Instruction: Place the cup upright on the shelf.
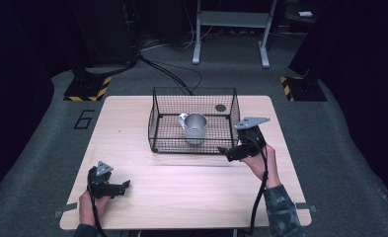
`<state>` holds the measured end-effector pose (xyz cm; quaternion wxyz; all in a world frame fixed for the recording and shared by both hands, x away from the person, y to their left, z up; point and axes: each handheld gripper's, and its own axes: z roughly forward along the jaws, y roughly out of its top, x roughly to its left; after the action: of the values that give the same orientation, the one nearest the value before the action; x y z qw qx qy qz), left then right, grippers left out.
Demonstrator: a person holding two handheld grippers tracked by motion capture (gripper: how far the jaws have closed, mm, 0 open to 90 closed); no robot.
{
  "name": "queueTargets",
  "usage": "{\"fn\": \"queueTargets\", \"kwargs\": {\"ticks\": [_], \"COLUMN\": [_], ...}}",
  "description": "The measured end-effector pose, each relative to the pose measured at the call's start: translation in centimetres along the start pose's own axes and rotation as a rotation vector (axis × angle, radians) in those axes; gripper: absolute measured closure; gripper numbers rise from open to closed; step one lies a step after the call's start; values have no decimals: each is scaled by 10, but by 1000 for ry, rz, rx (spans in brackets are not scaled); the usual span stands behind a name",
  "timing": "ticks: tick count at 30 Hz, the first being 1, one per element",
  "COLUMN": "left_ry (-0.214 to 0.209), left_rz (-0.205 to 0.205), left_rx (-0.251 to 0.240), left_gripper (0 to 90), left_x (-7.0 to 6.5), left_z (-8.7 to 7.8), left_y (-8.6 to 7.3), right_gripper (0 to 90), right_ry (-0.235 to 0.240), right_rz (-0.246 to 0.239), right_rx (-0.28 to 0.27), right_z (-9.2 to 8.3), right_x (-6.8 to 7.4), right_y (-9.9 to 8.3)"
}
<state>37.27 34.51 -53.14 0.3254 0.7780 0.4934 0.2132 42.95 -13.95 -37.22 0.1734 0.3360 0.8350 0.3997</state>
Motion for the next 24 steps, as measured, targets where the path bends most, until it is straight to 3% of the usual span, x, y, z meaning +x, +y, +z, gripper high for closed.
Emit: {"fn": "queueTargets", "kwargs": {"ticks": [1,6,7,10,18,20,21,22,24], "left_ry": [-1,3,0,4,2,2,2,2,1], "left_rz": [0,-2,-1,-2,-9,-9,-9,-10,-9], "left_rx": [-1,-5,-1,-7,-5,-7,-7,-9,-5], "left_gripper": [4,4,4,4,4,4,4,4,4], "left_x": [0,0,0,0,-1,-1,-1,-1,-1], "left_z": [0,0,0,0,0,0,0,1,0], "left_y": [0,0,0,0,0,0,0,0,0], "right_gripper": [0,0,0,0,0,0,0,0,0], "right_ry": [-16,-43,-56,-82,-137,-153,-153,-190,-212], "right_rz": [16,61,83,132,202,248,248,264,278], "right_rx": [-8,0,4,16,65,77,77,74,89], "right_z": [-5,-14,-17,-21,-14,-12,-12,-12,-11], "right_x": [-2,-7,-10,-14,-21,-26,-26,-28,-28], "right_y": [-13,-42,-59,-86,-143,-167,-167,-179,-188]}}
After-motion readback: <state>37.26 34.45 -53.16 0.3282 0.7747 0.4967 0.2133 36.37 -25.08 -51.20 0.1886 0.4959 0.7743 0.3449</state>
